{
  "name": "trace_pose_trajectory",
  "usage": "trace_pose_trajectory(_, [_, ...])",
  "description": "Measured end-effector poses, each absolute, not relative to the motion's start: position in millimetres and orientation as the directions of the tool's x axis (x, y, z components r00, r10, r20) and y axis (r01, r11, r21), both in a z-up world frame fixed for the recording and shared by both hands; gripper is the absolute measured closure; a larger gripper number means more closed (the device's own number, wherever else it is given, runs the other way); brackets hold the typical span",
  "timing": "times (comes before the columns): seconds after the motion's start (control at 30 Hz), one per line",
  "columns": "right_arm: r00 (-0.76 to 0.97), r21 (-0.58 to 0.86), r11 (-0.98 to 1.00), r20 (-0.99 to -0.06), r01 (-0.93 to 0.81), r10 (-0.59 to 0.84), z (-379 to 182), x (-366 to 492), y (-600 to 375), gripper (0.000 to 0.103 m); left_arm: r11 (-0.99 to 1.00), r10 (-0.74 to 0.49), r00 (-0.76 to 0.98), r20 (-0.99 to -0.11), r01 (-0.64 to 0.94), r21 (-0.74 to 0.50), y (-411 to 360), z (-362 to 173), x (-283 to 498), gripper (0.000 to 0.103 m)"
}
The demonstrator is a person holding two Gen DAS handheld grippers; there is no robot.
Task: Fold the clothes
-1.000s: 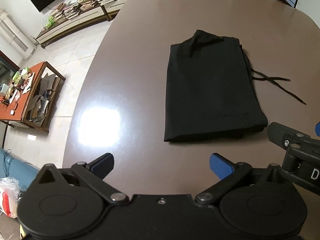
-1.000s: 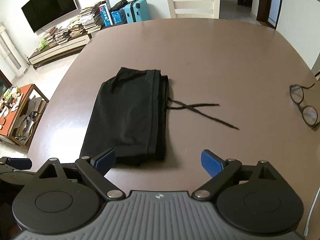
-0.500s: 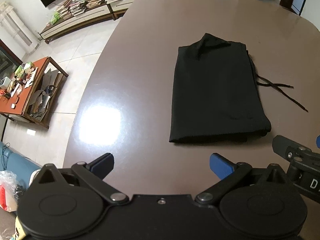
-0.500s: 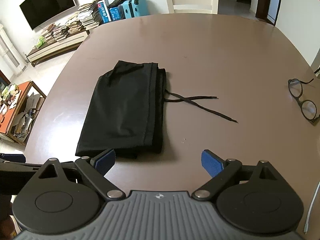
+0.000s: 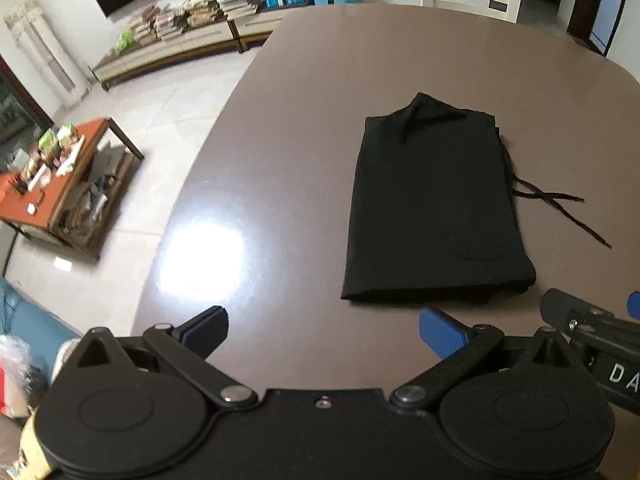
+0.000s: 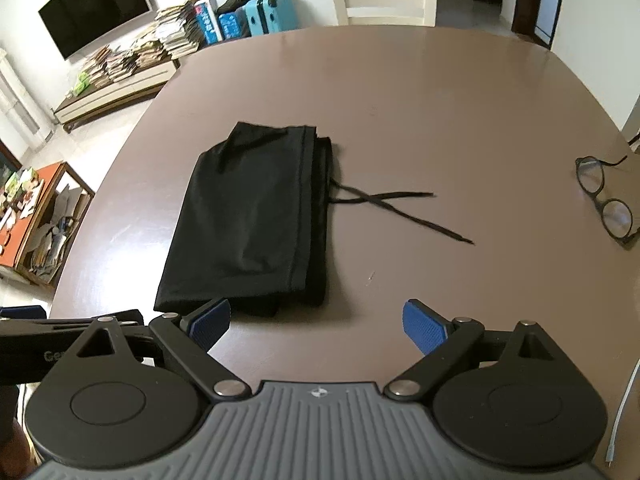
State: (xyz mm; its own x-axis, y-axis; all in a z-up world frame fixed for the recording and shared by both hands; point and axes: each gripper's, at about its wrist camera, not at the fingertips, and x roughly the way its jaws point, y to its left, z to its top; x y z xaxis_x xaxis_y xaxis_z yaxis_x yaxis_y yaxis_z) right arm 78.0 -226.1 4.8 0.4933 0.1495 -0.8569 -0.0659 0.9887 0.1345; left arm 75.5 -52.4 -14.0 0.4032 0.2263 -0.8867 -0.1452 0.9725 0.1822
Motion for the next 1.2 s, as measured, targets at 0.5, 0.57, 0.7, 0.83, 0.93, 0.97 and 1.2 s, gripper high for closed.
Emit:
trace_pose_trajectory(0.5, [0.501,0.105,0.991,-0.855,-0.085,0.134,8.8,69.6,-227.1,0.01,0.96,0.279,0.487,-0.828,-0.143,0.24,-59.9,0.0,65.7,0.003])
trace_pose_trajectory(0.57, [0.511,0.122,0.989,-0.847,-0.081,0.146,11.2,67.9,-229.6,0.01,0.967,0.255,0.496,-0.83,-0.148,0.209,-56.8,1.6,65.4,0.003])
trace_pose_trajectory(0.7, [0.522,0.144,0.987,-0.837,-0.074,0.161,14.7,64.7,-232.1,0.01,0.974,0.217,0.493,-0.843,-0.161,0.156,-50.7,2.4,64.0,0.002])
trace_pose_trajectory(0.83, [0.527,0.131,0.988,-0.835,-0.087,0.157,14.6,61.1,-228.8,0.01,0.972,0.23,0.479,-0.847,-0.156,0.175,-52.1,-1.2,62.4,0.002])
trace_pose_trajectory(0.93, [0.524,0.131,0.987,-0.836,-0.094,0.161,14.4,59.1,-227.6,0.01,0.971,0.232,0.468,-0.853,-0.16,0.176,-51.3,-3.0,60.7,0.002])
trace_pose_trajectory(0.97, [0.523,0.131,0.987,-0.837,-0.095,0.162,14.3,58.6,-227.3,0.01,0.971,0.232,0.465,-0.854,-0.161,0.177,-51.3,-3.6,60.6,0.002])
trace_pose_trajectory(1.2, [0.511,0.138,0.986,-0.843,-0.095,0.168,13.0,58.2,-227.2,0.01,0.968,0.244,0.442,-0.863,-0.16,0.191,-52.8,-6.9,59.5,0.001])
